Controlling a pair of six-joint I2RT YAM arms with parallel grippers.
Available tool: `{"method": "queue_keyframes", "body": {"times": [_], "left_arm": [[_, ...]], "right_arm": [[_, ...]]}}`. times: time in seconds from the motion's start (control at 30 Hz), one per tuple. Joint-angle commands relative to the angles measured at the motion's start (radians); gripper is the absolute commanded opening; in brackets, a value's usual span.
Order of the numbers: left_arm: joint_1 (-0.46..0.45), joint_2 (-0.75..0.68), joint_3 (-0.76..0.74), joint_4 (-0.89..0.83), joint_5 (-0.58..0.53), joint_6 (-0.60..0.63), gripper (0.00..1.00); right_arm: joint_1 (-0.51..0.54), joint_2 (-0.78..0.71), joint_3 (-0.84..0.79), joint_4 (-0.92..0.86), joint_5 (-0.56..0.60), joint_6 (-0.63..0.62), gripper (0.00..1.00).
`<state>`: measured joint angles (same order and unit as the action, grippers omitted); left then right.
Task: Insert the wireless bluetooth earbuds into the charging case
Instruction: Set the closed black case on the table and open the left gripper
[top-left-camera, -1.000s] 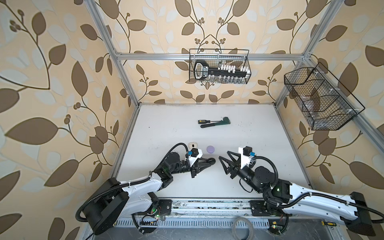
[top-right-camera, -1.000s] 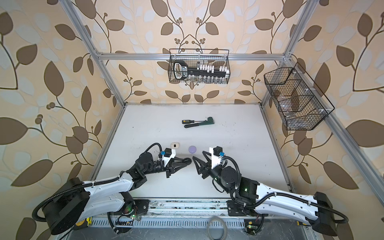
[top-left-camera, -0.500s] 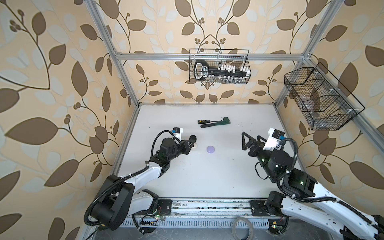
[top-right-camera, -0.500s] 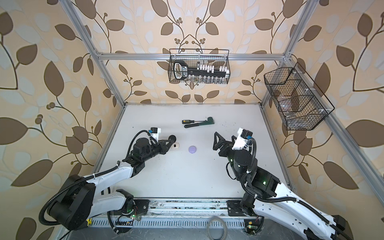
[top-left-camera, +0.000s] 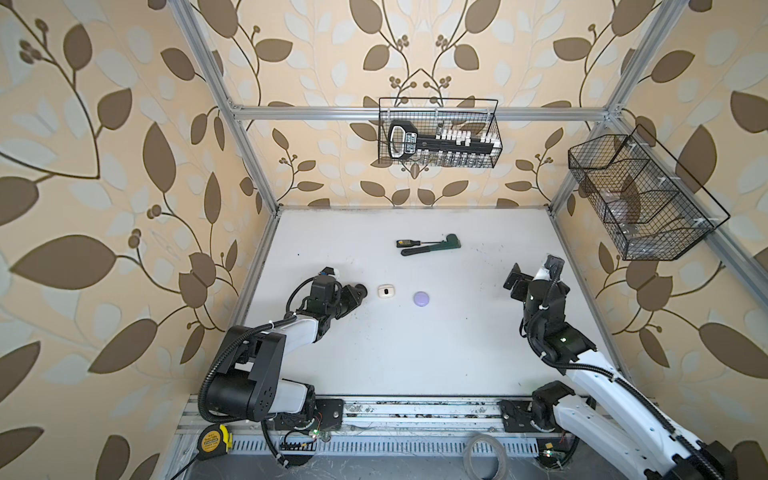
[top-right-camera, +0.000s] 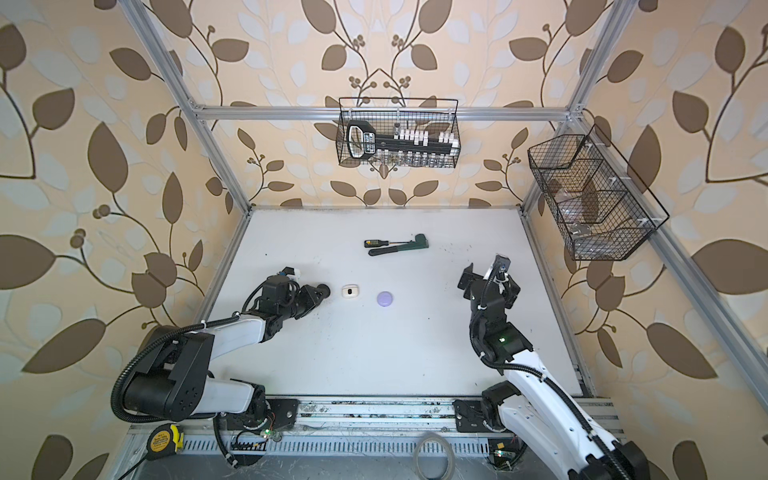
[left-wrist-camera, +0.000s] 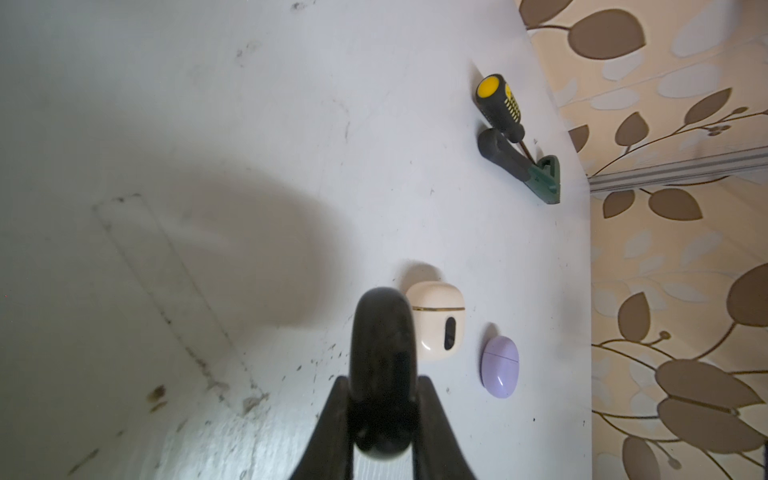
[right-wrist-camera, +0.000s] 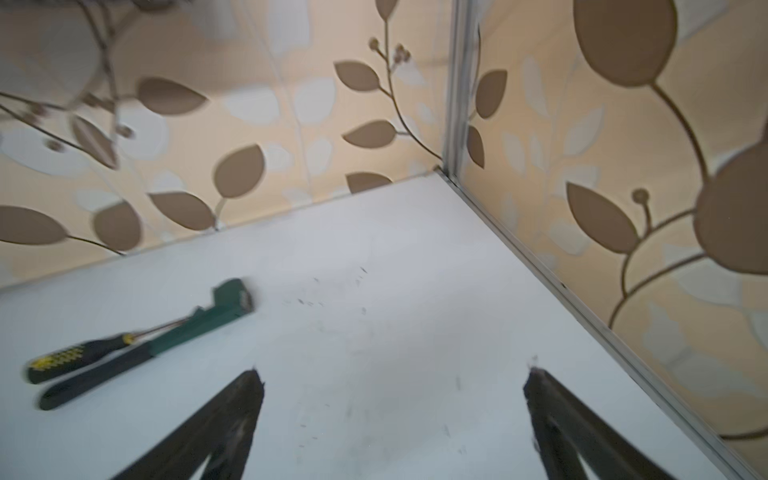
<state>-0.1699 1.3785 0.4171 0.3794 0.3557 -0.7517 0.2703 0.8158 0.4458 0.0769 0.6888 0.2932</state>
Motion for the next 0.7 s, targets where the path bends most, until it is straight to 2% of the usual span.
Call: {"method": "queue_keyframes", "body": {"times": [0.0, 0.07, 0.2, 0.27, 0.4, 0.47, 0.57, 0.67], "left_arm": [[0.004, 0.015, 0.022, -0.022, -0.011, -0.005, 0.0], [0.008, 0.033, 0.025, -0.022, -0.008, -0.003, 0.0], [0.023, 0.053, 0.029, -0.028, -0.002, 0.002, 0.0], [0.027, 0.053, 0.029, -0.035, -0.012, 0.007, 0.16], [0.033, 0.053, 0.031, -0.055, -0.026, 0.021, 0.22], [0.036, 0.053, 0.034, -0.069, -0.036, 0.028, 0.33], [0.045, 0.053, 0.034, -0.081, -0.049, 0.038, 0.43], [0.05, 0.036, 0.04, -0.109, -0.07, 0.061, 0.56]], "right_arm": [[-0.164, 0.034, -0.043, 0.123, -0.135, -0.022, 1.0], [-0.23, 0.067, -0.094, 0.212, -0.243, -0.035, 1.0], [-0.25, 0.178, -0.181, 0.428, -0.232, -0.091, 1.0], [-0.25, 0.245, -0.182, 0.489, -0.264, -0.138, 1.0], [-0.26, 0.4, -0.157, 0.599, -0.362, -0.19, 1.0], [-0.268, 0.414, -0.155, 0.624, -0.389, -0.205, 1.0], [-0.322, 0.448, -0.2, 0.754, -0.542, -0.185, 1.0], [-0.322, 0.44, -0.201, 0.735, -0.548, -0.186, 1.0]]}}
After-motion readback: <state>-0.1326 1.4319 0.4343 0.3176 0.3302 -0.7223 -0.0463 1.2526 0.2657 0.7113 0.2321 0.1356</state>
